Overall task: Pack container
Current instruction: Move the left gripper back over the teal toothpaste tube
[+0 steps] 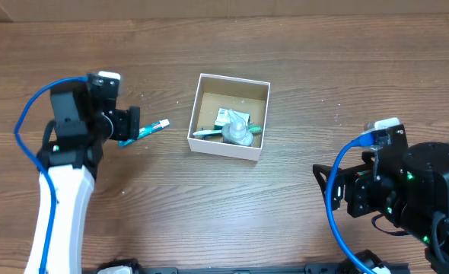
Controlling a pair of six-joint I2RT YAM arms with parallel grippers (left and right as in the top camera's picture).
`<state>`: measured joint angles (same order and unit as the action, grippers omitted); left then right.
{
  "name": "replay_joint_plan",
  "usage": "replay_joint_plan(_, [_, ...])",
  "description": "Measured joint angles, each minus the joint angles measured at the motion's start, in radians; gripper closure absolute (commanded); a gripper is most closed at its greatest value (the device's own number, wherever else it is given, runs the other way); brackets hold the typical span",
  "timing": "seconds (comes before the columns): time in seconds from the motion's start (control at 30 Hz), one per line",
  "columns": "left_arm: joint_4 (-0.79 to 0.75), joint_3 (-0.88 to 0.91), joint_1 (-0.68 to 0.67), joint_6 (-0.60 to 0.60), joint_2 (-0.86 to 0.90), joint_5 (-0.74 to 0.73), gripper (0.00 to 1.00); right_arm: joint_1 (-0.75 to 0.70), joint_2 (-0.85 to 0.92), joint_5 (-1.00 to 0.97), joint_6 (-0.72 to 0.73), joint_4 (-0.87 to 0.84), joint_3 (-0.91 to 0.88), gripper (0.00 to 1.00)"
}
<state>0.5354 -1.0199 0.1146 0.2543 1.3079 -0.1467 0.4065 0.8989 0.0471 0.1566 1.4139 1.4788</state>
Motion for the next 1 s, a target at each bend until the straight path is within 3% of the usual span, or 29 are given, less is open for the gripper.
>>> replay_joint_plan(0.3, [-0.011, 0.000, 0.001, 0.161, 0.239, -0.089, 0.05, 0.000, 0.000, 0.000, 0.000, 0.000, 0.000, 0.00])
replay_joint_plan(0.53, [-0.096, 0.000, 0.001, 0.195, 0.382, -0.108, 0.04, 0.000, 0.000, 0.000, 0.000, 0.000, 0.000, 0.00])
replay_joint_plan(1.0, [-0.164, 0.000, 0.001, 0.257, 0.495, -0.134, 0.05, 0.000, 0.000, 0.000, 0.000, 0.000, 0.000, 0.00])
